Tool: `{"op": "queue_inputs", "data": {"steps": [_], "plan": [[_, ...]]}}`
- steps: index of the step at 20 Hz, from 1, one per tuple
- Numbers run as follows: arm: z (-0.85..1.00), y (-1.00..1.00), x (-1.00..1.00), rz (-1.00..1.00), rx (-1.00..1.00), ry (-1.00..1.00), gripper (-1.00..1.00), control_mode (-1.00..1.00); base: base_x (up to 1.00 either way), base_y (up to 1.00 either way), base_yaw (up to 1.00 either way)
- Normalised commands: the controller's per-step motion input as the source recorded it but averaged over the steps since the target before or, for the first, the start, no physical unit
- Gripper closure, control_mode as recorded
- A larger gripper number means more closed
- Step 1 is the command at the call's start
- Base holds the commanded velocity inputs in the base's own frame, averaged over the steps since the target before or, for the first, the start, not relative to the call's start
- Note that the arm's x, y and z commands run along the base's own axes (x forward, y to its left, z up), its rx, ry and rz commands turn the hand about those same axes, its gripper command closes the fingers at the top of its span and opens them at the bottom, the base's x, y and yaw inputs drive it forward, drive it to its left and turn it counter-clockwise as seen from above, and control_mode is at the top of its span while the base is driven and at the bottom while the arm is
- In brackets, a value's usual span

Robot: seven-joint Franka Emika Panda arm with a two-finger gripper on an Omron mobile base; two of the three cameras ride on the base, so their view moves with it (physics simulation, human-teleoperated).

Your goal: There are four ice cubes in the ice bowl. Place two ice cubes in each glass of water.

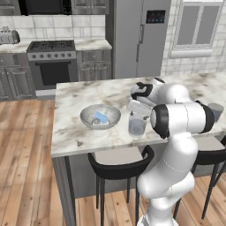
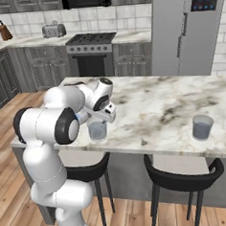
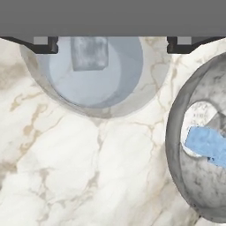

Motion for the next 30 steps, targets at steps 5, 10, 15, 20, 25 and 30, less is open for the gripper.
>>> {"op": "queue_inputs", "data": {"steps": [5, 10, 15, 20, 25, 30], "plan": [[0.28, 0.11, 0.03, 0.00, 0.00, 0.00, -1.00, -1.00, 0.00, 0.00, 0.00], [0.38, 0.21, -0.12, 0.00, 0.00, 0.00, -1.00, -1.00, 0.00, 0.00, 0.00], [0.30, 0.59, -0.07, 0.01, -0.07, 0.00, -1.00, -1.00, 0.00, 0.00, 0.00], [0.20, 0.58, 0.00, 0.00, -0.08, 0.00, -1.00, -1.00, 0.00, 0.00, 0.00], [0.02, 0.64, 0.11, 0.00, -0.04, 0.01, -1.00, -1.00, 0.00, 0.00, 0.00], [-0.06, 0.78, 0.10, 0.00, -0.04, 0.01, -1.00, -1.00, 0.00, 0.00, 0.00]]}}
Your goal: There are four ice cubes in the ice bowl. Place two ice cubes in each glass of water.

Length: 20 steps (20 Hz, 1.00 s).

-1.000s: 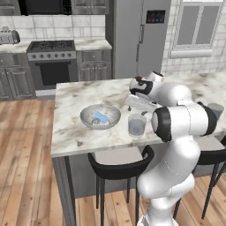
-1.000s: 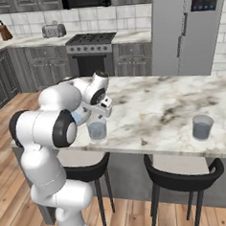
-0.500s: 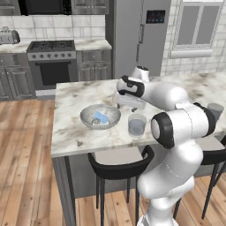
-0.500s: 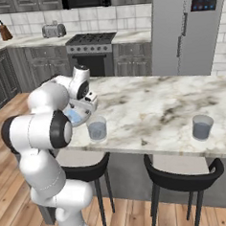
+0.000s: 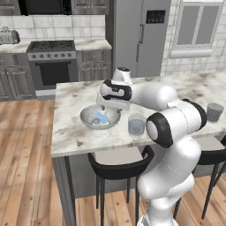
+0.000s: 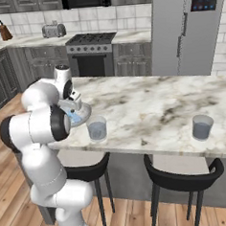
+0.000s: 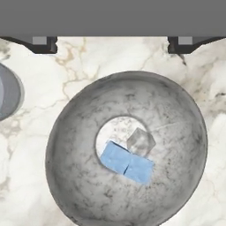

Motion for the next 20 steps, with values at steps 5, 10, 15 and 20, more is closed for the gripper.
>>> {"op": "queue_inputs", "data": {"steps": [5, 10, 15, 20], "plan": [[-0.09, 0.48, 0.34, -0.03, 0.00, 0.00, -1.00, -1.00, 0.00, 0.00, 0.00], [-0.26, 0.11, 0.41, -0.10, 0.00, 0.04, -1.00, -1.00, 0.00, 0.00, 0.00], [-0.24, 0.00, 0.27, -0.16, 0.00, 0.01, -1.00, -1.00, 0.00, 0.00, 0.00], [-0.04, 0.02, 0.12, -0.14, 0.00, 0.09, -1.00, -1.00, 0.00, 0.00, 0.00]]}}
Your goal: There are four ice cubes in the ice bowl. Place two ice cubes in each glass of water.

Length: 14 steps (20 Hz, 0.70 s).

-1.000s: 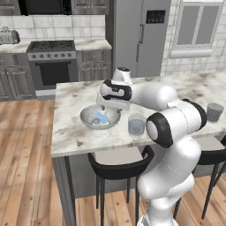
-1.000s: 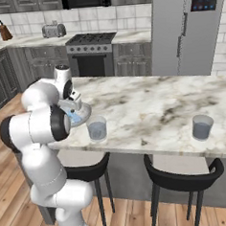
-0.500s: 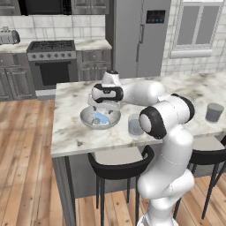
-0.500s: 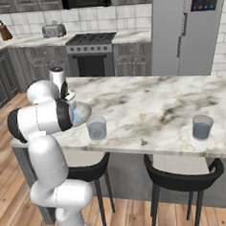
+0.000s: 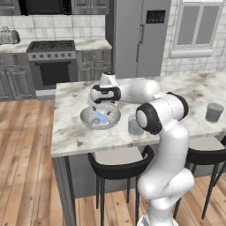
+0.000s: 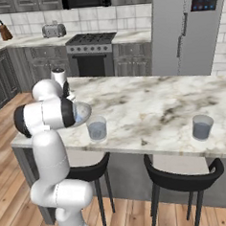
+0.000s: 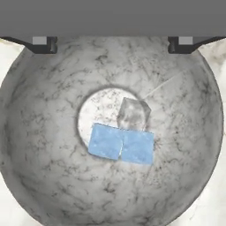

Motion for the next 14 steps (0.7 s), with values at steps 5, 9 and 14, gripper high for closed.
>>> {"op": "queue_inputs", "data": {"steps": [5, 9, 14], "plan": [[-0.11, 0.00, 0.05, -0.05, 0.02, 0.16, -1.00, -1.00, 0.00, 0.00, 0.00], [-0.18, 0.00, 0.00, 0.00, 0.04, 0.12, -1.00, -1.00, 0.00, 0.00, 0.00], [-0.28, 0.06, 0.00, -0.01, 0.02, 0.07, -1.00, -1.00, 0.00, 0.00, 0.00]]}}
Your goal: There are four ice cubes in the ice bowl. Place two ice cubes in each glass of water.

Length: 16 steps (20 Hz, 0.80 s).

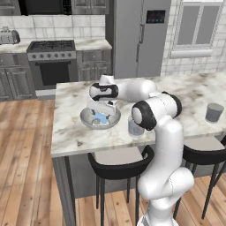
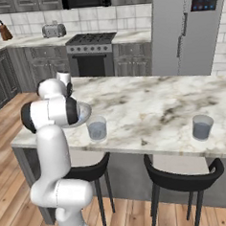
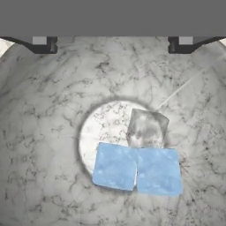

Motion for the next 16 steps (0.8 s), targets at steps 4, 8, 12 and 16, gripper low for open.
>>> {"op": "queue_inputs", "data": {"steps": [4, 8, 12, 16], "plan": [[-0.18, 0.15, 0.00, -0.03, 0.01, 0.04, -1.00, -1.00, 0.00, 0.00, 0.00], [-0.20, 0.06, 0.00, -0.05, 0.02, 0.04, -1.00, -1.00, 0.00, 0.00, 0.00], [-0.19, 0.00, 0.00, -0.05, 0.00, 0.04, -1.00, -1.00, 0.00, 0.00, 0.00], [-0.11, 0.00, 0.01, -0.06, 0.00, 0.02, -1.00, -1.00, 0.00, 0.00, 0.00]]}}
